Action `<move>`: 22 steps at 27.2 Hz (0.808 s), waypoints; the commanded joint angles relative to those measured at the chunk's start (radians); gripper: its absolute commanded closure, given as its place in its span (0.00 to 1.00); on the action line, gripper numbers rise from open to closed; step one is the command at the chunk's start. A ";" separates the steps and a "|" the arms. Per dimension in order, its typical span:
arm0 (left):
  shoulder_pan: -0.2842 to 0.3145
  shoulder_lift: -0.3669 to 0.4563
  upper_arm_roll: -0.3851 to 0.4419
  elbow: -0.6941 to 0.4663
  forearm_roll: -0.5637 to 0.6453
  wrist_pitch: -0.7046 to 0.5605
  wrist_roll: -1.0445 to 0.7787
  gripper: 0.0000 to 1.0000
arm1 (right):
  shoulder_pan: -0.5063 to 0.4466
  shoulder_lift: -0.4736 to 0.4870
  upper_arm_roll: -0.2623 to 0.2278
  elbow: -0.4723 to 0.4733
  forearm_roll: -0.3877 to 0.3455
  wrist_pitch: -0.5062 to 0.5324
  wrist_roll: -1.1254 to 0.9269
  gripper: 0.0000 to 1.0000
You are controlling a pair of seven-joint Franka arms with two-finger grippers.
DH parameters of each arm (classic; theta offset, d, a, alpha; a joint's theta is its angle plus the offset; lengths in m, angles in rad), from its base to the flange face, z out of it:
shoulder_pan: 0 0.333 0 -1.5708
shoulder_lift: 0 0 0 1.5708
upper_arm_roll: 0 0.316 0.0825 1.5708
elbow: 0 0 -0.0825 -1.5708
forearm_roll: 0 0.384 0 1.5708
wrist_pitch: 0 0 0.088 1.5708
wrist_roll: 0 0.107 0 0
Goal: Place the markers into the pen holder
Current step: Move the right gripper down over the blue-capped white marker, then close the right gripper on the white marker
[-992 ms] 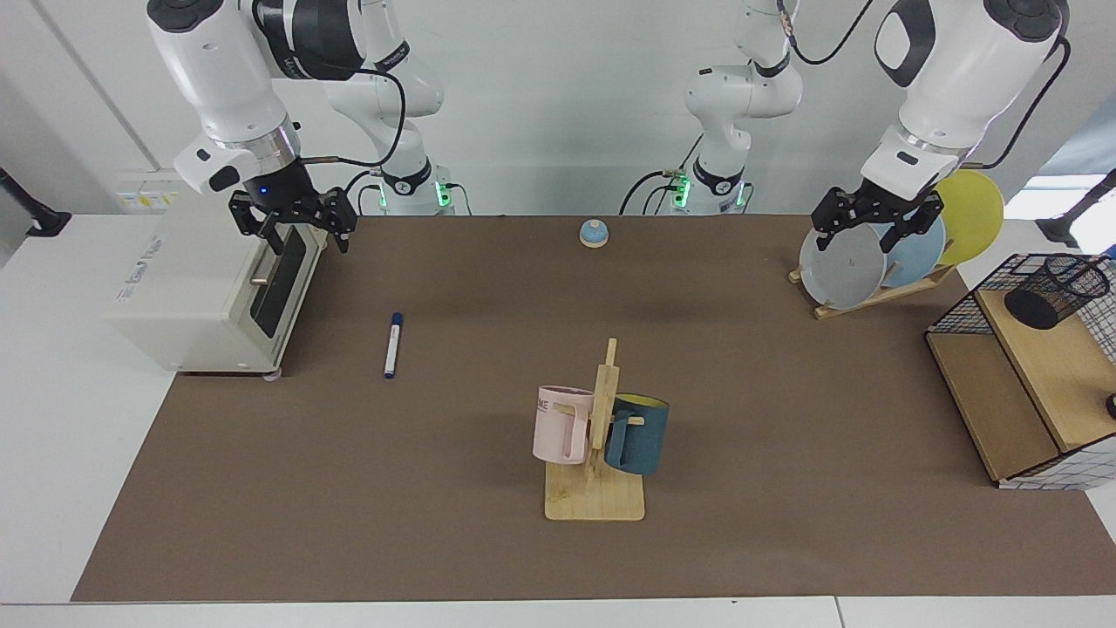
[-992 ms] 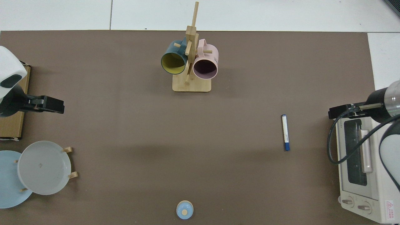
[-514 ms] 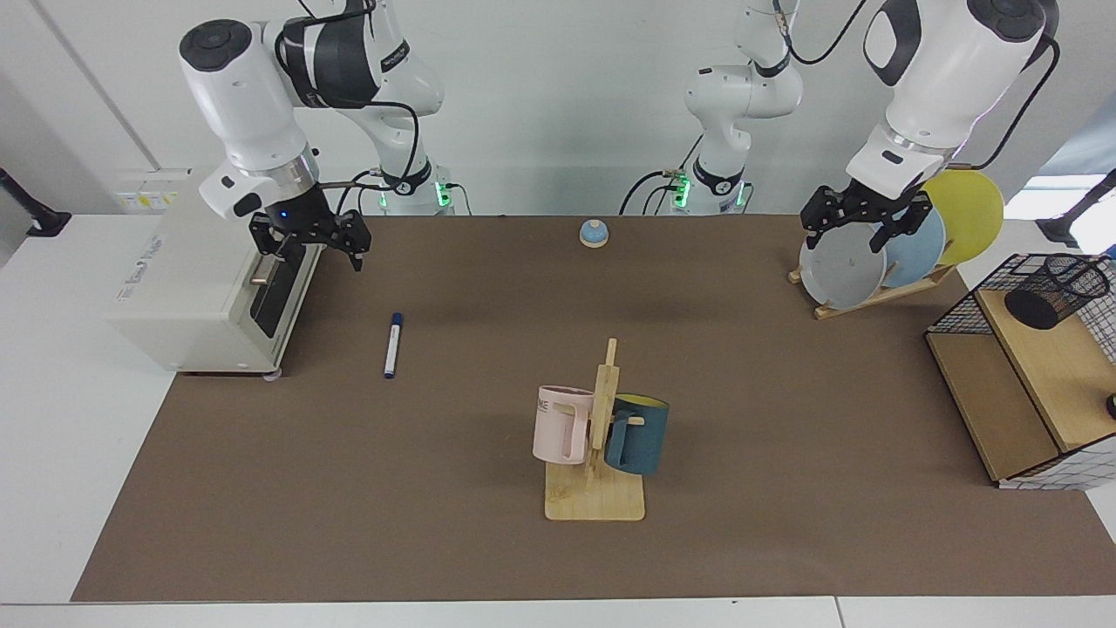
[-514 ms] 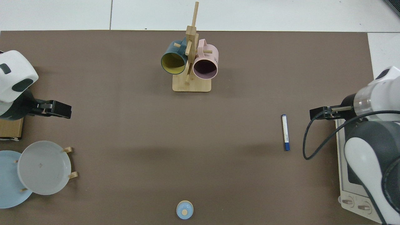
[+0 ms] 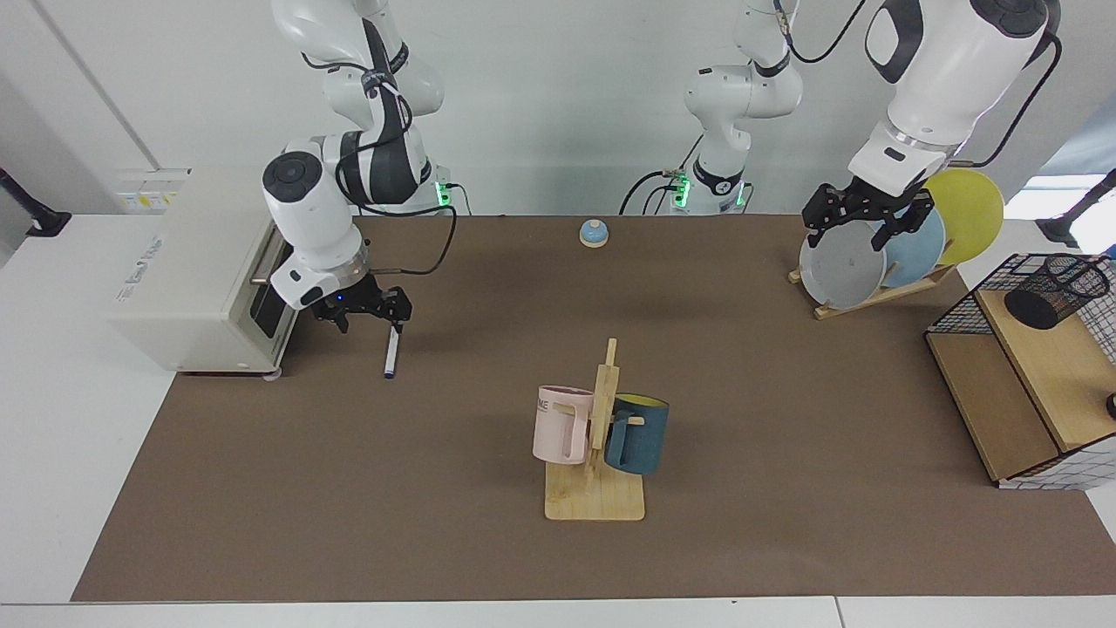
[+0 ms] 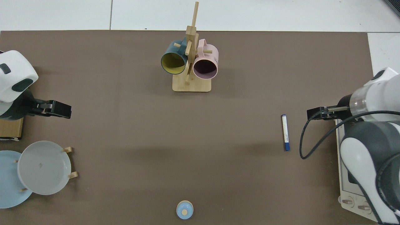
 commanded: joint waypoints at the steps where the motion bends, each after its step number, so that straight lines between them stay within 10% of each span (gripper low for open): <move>1: -0.015 -0.026 0.007 -0.019 0.005 -0.013 0.005 0.00 | -0.003 0.061 -0.001 -0.030 0.010 0.075 0.035 0.00; 18: -0.032 -0.043 0.003 -0.059 0.004 -0.001 0.010 0.00 | 0.002 0.110 -0.003 -0.047 -0.007 0.110 0.068 0.12; 22: -0.055 -0.041 0.003 -0.059 0.004 0.003 0.007 0.00 | 0.002 0.112 -0.003 -0.045 -0.019 0.111 0.068 0.71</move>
